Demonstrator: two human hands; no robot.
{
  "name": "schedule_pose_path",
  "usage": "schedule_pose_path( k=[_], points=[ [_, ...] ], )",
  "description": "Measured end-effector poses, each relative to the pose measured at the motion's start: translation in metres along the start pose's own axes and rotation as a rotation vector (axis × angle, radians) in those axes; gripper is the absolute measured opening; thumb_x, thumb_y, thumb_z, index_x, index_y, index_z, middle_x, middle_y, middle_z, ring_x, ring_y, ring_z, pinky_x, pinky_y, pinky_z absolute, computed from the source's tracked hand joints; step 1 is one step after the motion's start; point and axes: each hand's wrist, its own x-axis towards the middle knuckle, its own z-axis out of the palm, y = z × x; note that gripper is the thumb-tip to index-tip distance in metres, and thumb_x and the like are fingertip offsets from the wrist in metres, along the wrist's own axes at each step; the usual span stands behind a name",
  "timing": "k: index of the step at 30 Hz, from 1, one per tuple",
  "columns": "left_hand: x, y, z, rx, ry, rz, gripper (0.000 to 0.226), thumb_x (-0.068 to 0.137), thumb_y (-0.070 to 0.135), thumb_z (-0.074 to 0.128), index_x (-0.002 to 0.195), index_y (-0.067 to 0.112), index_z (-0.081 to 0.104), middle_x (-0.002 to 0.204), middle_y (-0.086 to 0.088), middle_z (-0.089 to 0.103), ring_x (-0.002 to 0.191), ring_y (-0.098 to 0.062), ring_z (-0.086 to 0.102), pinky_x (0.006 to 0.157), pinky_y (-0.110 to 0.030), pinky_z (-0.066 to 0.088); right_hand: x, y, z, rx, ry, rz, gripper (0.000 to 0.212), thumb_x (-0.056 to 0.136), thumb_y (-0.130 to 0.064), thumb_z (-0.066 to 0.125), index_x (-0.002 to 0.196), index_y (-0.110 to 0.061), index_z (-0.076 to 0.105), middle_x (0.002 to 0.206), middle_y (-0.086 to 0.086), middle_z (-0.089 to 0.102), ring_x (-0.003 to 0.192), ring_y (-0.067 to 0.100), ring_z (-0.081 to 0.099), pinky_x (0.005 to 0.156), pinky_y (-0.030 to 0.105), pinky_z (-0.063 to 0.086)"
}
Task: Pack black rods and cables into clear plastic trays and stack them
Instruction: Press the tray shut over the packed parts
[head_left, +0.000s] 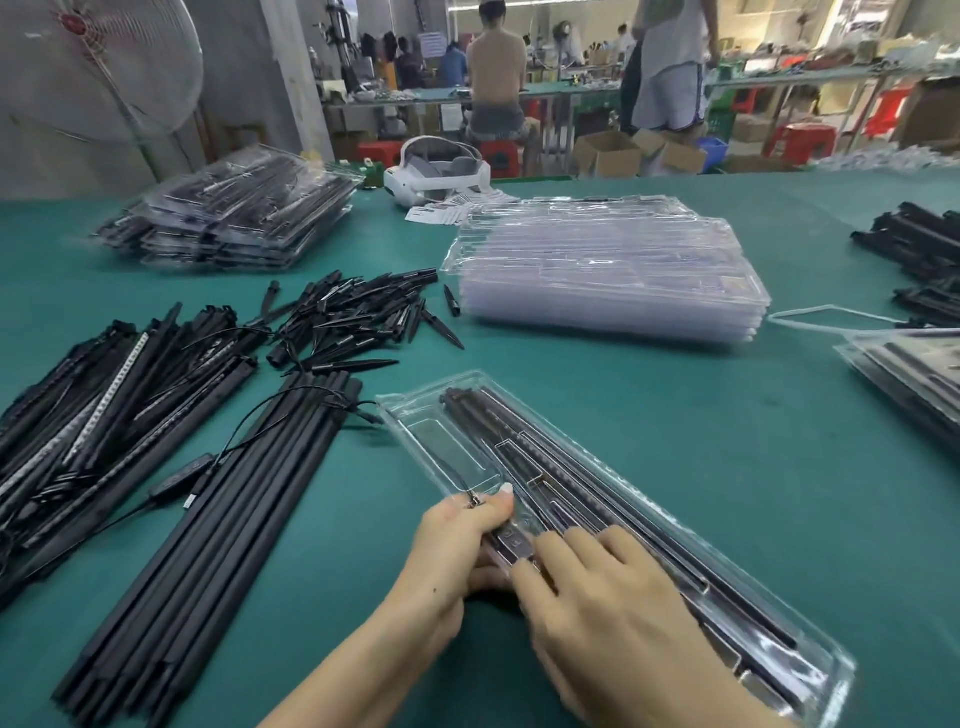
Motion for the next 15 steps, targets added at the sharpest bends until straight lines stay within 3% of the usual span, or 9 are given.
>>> schedule_pose_path(
  k=[2, 5, 10, 12, 15],
  points=[
    [-0.001, -0.001, 0.0, -0.045, 0.016, 0.004, 0.017, 0.092, 0.02, 0.06, 0.079, 0.01, 0.056, 0.06, -0.005, 0.064, 0.045, -0.012, 0.059, 0.042, -0.019, 0.046, 0.0, 0.0, 0.008, -0.073, 0.154, -0.024, 0.036, 0.079, -0.004, 0.042, 0.05, -0.019, 0.056, 0.049, 0.0, 0.046, 0.042, 0.018, 0.04, 0.044, 0.021, 0.036],
    [-0.003, -0.004, 0.0, -0.065, 0.044, 0.02, 0.011, 0.09, 0.016, 0.062, 0.085, 0.009, 0.056, 0.069, -0.011, 0.06, 0.047, -0.013, 0.057, 0.042, -0.018, 0.046, 0.001, -0.003, 0.015, -0.133, 0.269, -0.094, 0.049, 0.086, 0.001, 0.033, 0.045, -0.018, 0.053, 0.046, 0.0, 0.04, 0.04, 0.016, 0.035, 0.045, 0.023, 0.031],
    [-0.005, -0.004, -0.003, -0.043, 0.016, 0.032, 0.007, 0.087, 0.012, 0.064, 0.09, 0.009, 0.059, 0.066, -0.008, 0.064, 0.048, -0.013, 0.059, 0.042, -0.019, 0.044, -0.001, 0.001, 0.023, -0.121, 0.301, -0.14, 0.047, 0.087, -0.001, 0.037, 0.046, -0.018, 0.052, 0.047, 0.0, 0.04, 0.041, 0.016, 0.035, 0.042, 0.023, 0.033],
    [-0.006, -0.004, -0.005, -0.057, 0.0, 0.038, 0.007, 0.087, 0.011, 0.064, 0.088, 0.009, 0.058, 0.062, -0.006, 0.062, 0.047, -0.013, 0.059, 0.041, -0.02, 0.045, -0.003, 0.006, 0.022, -0.054, 0.259, -0.15, 0.039, 0.082, -0.005, 0.047, 0.047, -0.019, 0.053, 0.048, -0.001, 0.042, 0.042, 0.017, 0.037, 0.043, 0.024, 0.035],
    [-0.006, -0.006, -0.006, -0.055, 0.005, 0.061, 0.007, 0.087, 0.01, 0.064, 0.087, 0.007, 0.058, 0.062, -0.006, 0.061, 0.049, -0.016, 0.06, 0.043, -0.023, 0.047, -0.003, 0.022, 0.016, 0.222, 0.062, -0.093, 0.019, 0.078, -0.032, 0.062, 0.063, -0.022, 0.066, 0.059, -0.006, 0.056, 0.053, 0.014, 0.052, 0.052, 0.024, 0.046]
  ],
)
